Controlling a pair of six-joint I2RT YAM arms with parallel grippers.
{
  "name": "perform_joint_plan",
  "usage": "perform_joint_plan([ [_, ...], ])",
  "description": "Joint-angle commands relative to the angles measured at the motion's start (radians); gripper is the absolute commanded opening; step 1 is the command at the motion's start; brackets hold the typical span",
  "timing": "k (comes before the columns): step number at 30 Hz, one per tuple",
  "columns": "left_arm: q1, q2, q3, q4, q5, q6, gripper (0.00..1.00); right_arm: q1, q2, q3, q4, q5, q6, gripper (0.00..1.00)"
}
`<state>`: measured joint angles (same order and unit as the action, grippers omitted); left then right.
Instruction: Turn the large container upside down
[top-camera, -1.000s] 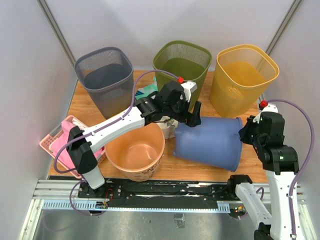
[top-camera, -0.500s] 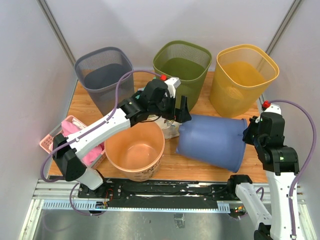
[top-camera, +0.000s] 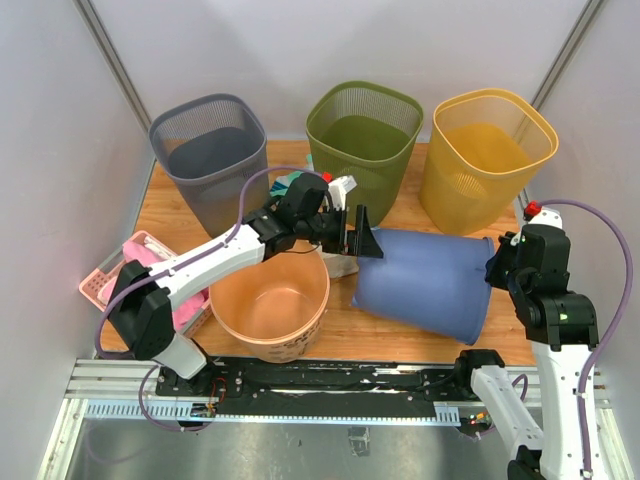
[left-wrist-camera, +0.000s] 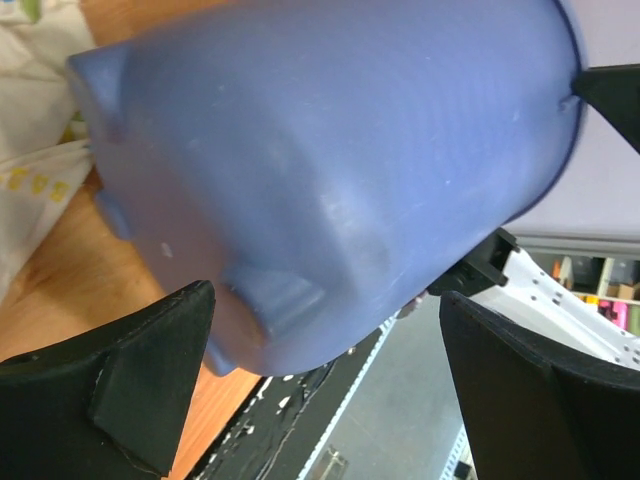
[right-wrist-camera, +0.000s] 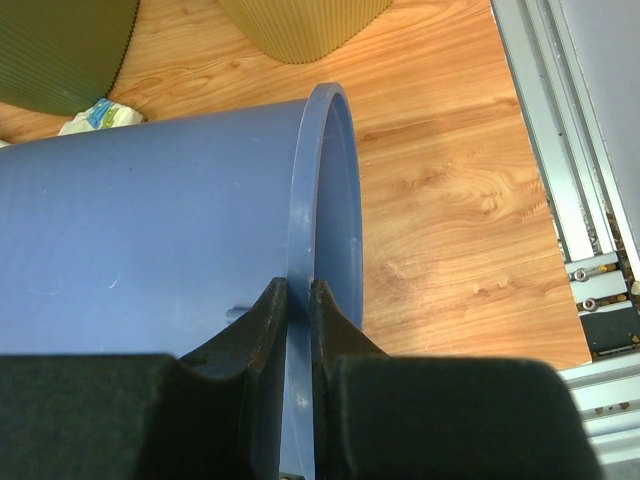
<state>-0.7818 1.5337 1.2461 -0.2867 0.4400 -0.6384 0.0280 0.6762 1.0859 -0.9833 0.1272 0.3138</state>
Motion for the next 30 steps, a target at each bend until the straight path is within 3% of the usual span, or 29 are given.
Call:
perform_joint_plan([
  [1, 0.0, 0.015, -0.042, 0.139, 0.128, -0.065, 0.99, 0.004, 0.006, -0.017, -0.06, -0.034, 0.001, 0.0],
  [13, -0.002, 0.008, -0.03, 0.198, 0.286, -0.118, 0.9, 0.004, 0.011, -0.018, -0.052, -0.035, 0.011, 0.0],
  [18, -0.017, -0.011, -0.032, 0.309, 0.341, -0.205, 0.9, 0.004, 0.015, -0.03, -0.035, -0.057, 0.028, 0.0],
  [21, -0.024, -0.002, 0.011, 0.208, 0.28, -0.142, 0.9, 0.004, 0.016, -0.03, -0.031, -0.061, 0.032, 0.0],
  [26, -0.025, -0.026, 0.034, 0.077, 0.05, -0.057, 0.95, 0.003, 0.012, -0.03, -0.031, -0.057, 0.028, 0.0],
  [30, -0.028, 0.012, 0.073, -0.008, 0.0, 0.005, 0.99, 0.003, 0.006, -0.017, -0.053, -0.012, 0.02, 0.0],
])
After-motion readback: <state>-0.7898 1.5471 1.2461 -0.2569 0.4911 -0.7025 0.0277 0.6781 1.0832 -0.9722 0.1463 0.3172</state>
